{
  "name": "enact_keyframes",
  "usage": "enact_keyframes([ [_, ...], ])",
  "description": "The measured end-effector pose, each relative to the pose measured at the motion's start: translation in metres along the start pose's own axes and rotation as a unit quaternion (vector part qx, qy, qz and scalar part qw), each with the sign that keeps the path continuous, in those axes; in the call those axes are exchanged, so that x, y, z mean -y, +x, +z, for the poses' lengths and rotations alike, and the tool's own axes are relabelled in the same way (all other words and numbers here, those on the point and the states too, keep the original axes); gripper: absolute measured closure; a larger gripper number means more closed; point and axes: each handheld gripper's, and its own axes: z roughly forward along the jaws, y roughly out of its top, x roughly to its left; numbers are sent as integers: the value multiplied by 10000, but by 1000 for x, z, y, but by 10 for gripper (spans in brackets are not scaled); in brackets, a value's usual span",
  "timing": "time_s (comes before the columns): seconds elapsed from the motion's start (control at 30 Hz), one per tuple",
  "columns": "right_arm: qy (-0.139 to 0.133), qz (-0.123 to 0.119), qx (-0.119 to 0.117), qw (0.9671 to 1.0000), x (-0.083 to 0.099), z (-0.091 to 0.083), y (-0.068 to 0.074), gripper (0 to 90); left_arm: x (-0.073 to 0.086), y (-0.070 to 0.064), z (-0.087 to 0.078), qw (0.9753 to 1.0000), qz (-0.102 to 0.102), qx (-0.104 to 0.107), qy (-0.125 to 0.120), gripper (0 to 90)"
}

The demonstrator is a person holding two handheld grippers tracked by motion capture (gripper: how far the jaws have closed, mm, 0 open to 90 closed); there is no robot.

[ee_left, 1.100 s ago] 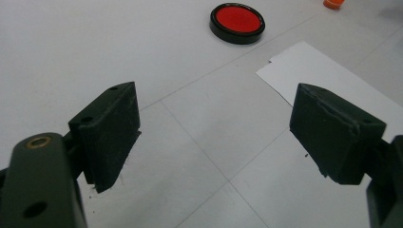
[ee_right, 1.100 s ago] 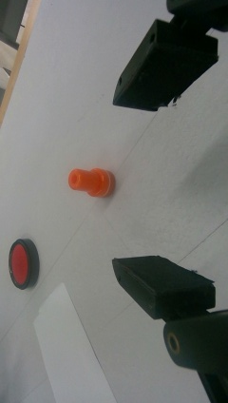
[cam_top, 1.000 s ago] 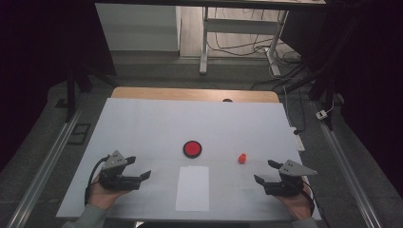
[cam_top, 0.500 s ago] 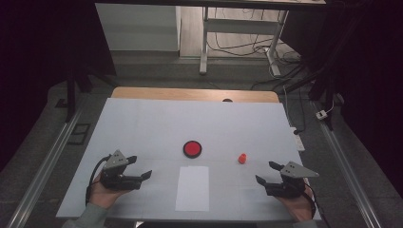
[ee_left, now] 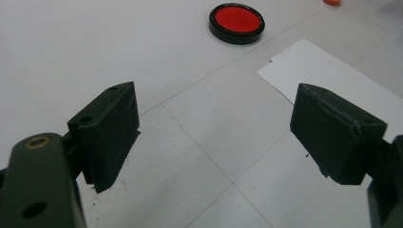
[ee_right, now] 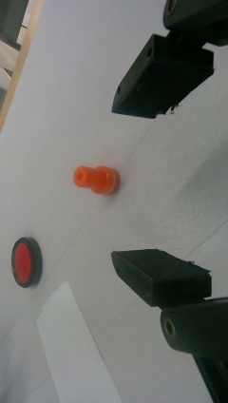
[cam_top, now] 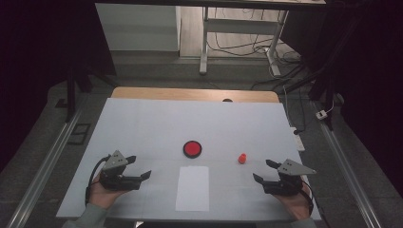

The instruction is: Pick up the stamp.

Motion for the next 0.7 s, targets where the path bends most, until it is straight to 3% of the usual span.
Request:
enact_keyframes([
  [0.7,134,1,-30,9999,-26,23,3,261,2,-2,6,9999,47,40,127,176],
])
